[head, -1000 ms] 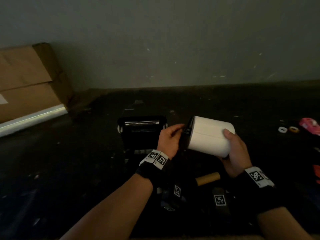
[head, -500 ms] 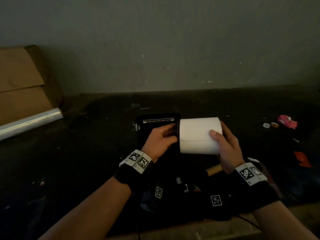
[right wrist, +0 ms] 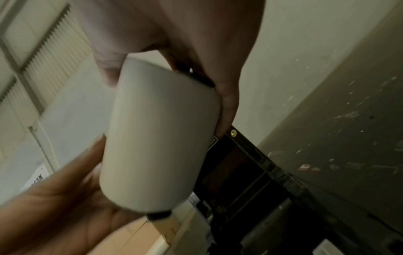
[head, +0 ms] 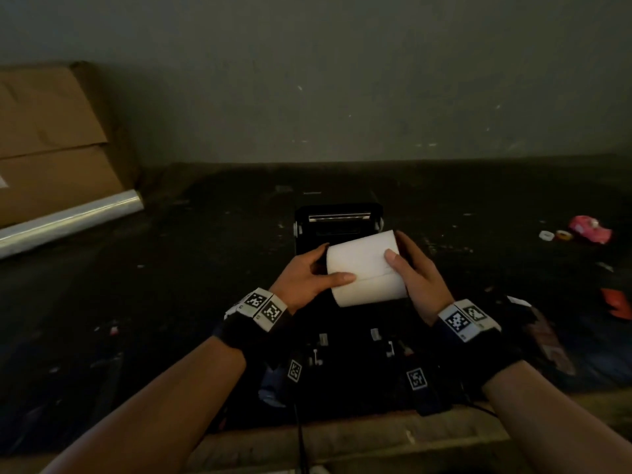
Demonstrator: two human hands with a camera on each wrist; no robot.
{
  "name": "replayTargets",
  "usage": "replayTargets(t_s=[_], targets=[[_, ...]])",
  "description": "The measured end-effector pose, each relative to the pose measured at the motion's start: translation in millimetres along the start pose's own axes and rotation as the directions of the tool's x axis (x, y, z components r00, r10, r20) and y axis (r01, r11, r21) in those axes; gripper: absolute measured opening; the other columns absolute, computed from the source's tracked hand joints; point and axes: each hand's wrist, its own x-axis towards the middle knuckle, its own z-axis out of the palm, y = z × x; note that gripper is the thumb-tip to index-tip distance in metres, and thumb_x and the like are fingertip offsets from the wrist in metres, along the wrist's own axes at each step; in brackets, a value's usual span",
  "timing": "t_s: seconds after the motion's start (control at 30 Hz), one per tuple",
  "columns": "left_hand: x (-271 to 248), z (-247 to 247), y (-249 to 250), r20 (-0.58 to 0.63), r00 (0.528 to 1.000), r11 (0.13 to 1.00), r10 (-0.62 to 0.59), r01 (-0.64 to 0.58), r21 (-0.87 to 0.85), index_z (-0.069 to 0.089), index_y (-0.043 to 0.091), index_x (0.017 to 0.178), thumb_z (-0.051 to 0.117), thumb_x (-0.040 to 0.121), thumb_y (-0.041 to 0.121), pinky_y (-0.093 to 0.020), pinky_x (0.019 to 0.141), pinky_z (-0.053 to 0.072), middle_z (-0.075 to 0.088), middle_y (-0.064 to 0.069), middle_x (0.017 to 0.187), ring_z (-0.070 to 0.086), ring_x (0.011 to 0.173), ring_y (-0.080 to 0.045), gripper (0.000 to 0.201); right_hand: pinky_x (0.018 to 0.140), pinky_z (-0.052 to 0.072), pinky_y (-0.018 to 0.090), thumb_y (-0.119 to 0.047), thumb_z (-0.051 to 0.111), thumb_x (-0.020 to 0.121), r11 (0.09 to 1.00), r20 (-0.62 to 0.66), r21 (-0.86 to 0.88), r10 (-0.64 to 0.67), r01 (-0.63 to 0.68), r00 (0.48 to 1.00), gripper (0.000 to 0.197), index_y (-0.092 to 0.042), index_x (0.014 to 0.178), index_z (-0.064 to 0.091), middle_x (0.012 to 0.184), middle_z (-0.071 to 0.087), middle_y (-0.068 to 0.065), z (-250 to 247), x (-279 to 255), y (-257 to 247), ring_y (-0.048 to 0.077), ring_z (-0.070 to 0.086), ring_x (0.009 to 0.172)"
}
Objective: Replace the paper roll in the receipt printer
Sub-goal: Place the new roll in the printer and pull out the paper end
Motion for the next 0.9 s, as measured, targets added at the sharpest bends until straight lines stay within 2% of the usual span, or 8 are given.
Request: replayTargets(t_s=[0.1,0.17,0.27,0.33,0.57,0.67,0.8,0.9], targets=[[2.3,-3.7,-8.4,-0.009,1.0,0.999,-0.025,0.025,-0.027,0.057,0.049,0.109,0.081,0.063,0.031,-0.045,0.103,0.046,0.063,0.002,0.122,0.059,0.116,-0.017,0.054,0.108,0.034,0.05,-0.058,0.042,0.081,0.994,0.002,0.081,0.074,-0.073,0.997,0.028,-0.054,0.104,0.056,0.133,0.052,-0.003,-1.4,7.7,5.0,0.022,0.049,0.121],[3.8,-4.8,-11.1,-0.027,0.999,0.999,-0.044,0.043,-0.021,0.055,0.053,0.106,0.079,0.067,0.028,-0.046,0.104,0.045,0.062,0.005,0.121,0.058,0.116,-0.016,0.053,0.107,0.037,0.047,-0.043,0.04,0.087,0.987,-0.007,0.139,0.085,-0.083,0.996,0.029,-0.048,0.111,0.056,0.132,0.053,-0.001,-2.3,14.0,10.4,0.021,0.051,0.118],[7.2,-7.0,-17.0,-0.04,0.997,0.997,-0.067,0.065,-0.037,0.047,0.04,0.13,0.081,0.063,0.033,-0.047,0.105,0.043,0.059,0.004,0.127,0.055,0.121,-0.016,0.075,0.1,0.039,0.033,-0.02,0.034,0.095,1.0,0.009,0.005,0.016,-0.016,1.0,0.042,-0.028,0.135,0.041,0.132,0.049,-0.003,-0.7,17.6,12.6,0.013,0.048,0.117],[8.6,-8.1,-22.5,-0.071,0.995,0.995,-0.076,0.071,-0.07,0.04,0.029,0.14,0.081,0.064,0.028,-0.047,0.105,0.044,0.059,0.002,0.129,0.055,0.121,-0.016,0.086,0.104,0.038,0.037,-0.02,0.041,0.095,0.999,-0.024,-0.024,-0.034,0.034,0.999,0.039,-0.023,0.133,0.044,0.134,0.052,0.002,-0.3,19.4,17.1,0.016,0.049,0.12],[7.6,-19.0,-36.0,-0.129,0.988,0.995,-0.086,0.077,-0.066,0.039,0.026,0.141,0.074,0.074,0.011,-0.046,0.103,0.046,0.058,0.0,0.13,0.056,0.119,-0.015,0.077,0.105,0.041,0.046,-0.03,0.063,0.082,0.999,-0.063,0.047,-0.001,0.004,0.998,0.006,-0.028,0.084,0.069,0.113,0.065,0.006,3.3,39.2,48.6,0.021,0.058,0.111],[8.0,-20.4,-39.3,-0.14,0.987,0.996,-0.079,0.072,-0.051,0.044,0.024,0.138,0.076,0.073,0.012,-0.045,0.103,0.046,0.06,-0.002,0.128,0.057,0.118,-0.017,0.073,0.104,0.041,0.054,-0.026,0.068,0.079,0.995,-0.094,0.092,0.042,-0.033,0.995,0.018,-0.027,0.061,0.071,0.097,0.069,0.004,2.5,47.4,57.1,0.028,0.059,0.112],[11.6,-24.8,-45.2,-0.15,0.985,0.997,-0.08,0.082,0.008,0.041,0.027,0.14,0.082,0.062,0.029,-0.047,0.105,0.044,0.058,0.001,0.13,0.055,0.121,-0.016,0.088,0.107,0.039,0.05,-0.023,0.07,0.078,0.997,-0.146,0.05,0.063,-0.056,0.987,0.02,-0.027,0.059,0.073,0.1,0.07,0.01,3.0,54.9,58.8,0.025,0.056,0.116],[15.7,-28.4,-50.0,-0.185,0.98,0.995,-0.08,0.089,0.038,0.037,0.026,0.142,0.081,0.067,0.02,-0.046,0.106,0.043,0.057,0.0,0.132,0.055,0.12,-0.013,0.087,0.089,0.051,0.025,-0.019,0.066,0.082,0.998,-0.11,-0.025,0.05,-0.053,0.993,0.015,-0.021,0.069,0.073,0.095,0.068,0.011,6.7,60.7,61.0,0.021,0.062,0.098]])
